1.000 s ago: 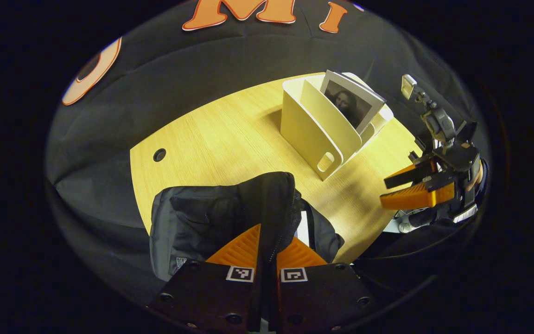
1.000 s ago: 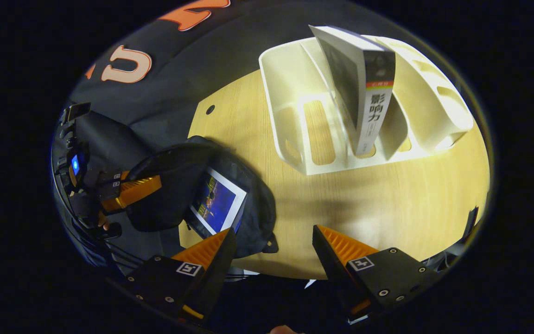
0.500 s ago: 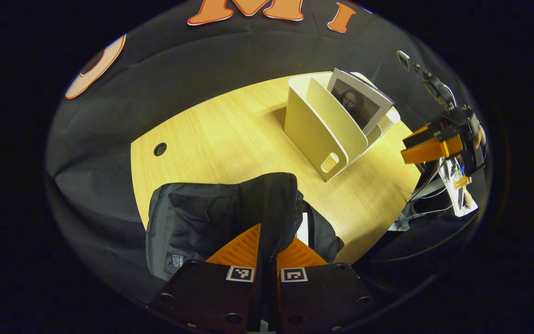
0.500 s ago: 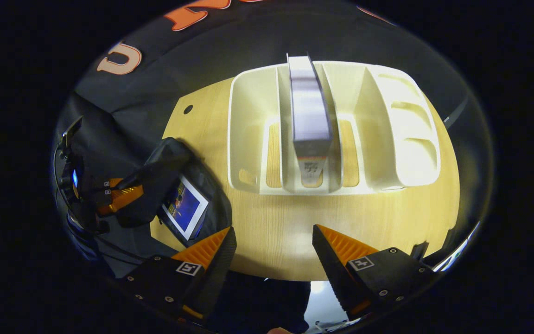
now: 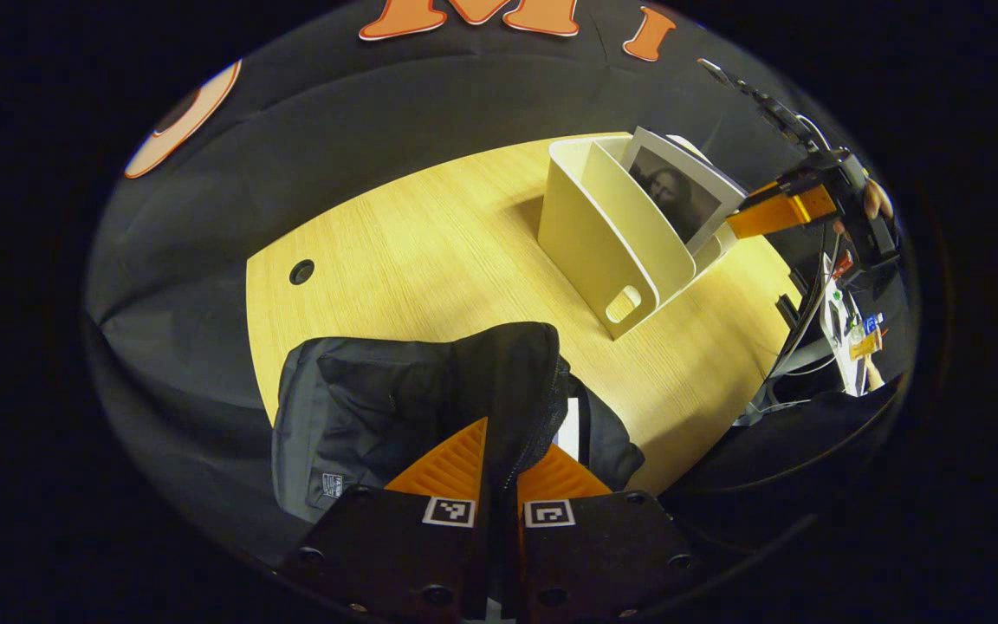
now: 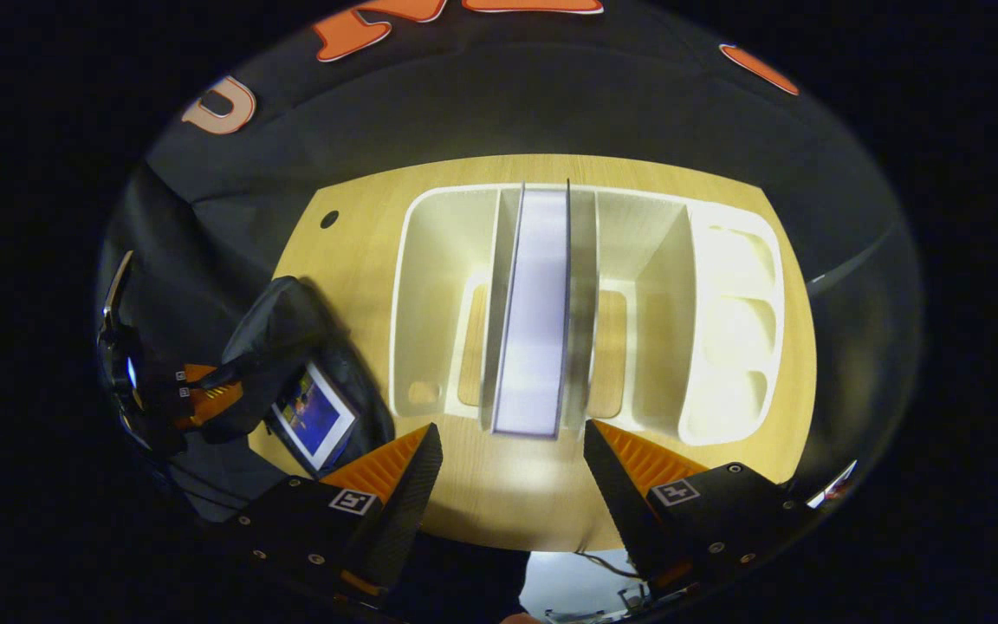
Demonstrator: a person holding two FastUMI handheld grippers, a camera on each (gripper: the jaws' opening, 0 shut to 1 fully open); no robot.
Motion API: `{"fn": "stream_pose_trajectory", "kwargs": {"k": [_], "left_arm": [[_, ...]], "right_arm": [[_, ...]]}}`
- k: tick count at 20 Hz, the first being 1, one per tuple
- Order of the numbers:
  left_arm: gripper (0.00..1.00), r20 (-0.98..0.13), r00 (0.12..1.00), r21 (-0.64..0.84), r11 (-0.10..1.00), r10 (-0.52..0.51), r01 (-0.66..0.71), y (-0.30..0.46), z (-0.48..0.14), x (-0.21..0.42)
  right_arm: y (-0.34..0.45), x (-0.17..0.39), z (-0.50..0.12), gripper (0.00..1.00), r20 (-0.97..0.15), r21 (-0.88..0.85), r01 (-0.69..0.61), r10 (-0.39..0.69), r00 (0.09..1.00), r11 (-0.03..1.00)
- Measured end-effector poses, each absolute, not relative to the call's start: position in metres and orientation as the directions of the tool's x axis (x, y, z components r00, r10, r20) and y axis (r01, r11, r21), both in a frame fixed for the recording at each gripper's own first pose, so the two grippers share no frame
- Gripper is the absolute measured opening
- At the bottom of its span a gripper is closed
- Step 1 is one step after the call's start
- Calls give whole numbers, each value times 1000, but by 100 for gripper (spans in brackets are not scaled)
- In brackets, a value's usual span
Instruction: Open the schoolbag, grab two books from the bookshelf and put them into the schoolbag.
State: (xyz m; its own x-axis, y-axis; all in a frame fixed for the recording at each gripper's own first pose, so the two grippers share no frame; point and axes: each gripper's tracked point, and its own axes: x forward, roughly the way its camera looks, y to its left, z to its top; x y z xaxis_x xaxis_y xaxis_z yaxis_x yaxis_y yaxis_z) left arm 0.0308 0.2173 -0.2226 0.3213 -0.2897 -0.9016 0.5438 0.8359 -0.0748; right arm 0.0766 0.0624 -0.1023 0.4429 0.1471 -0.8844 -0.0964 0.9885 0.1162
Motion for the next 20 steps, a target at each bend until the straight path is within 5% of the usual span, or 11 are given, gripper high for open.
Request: {"fn": "stream_pose_trajectory", "kwargs": {"k": [10,12,17,20], "left_arm": [[7,-902,322,-76,840,-287,538,222,-225,34],[7,-901,323,-78,840,-290,537,223,-224,34],[7,-896,329,-80,835,-300,544,223,-223,32],[7,-892,331,-81,830,-307,552,225,-222,31]], "right_arm": [[60,133,-109,98,-910,99,-65,117,398,993],[59,137,-117,91,-920,93,-44,103,379,995],[57,134,-133,42,-940,51,25,40,339,998],[56,123,-128,40,-942,31,28,20,335,999]]}}
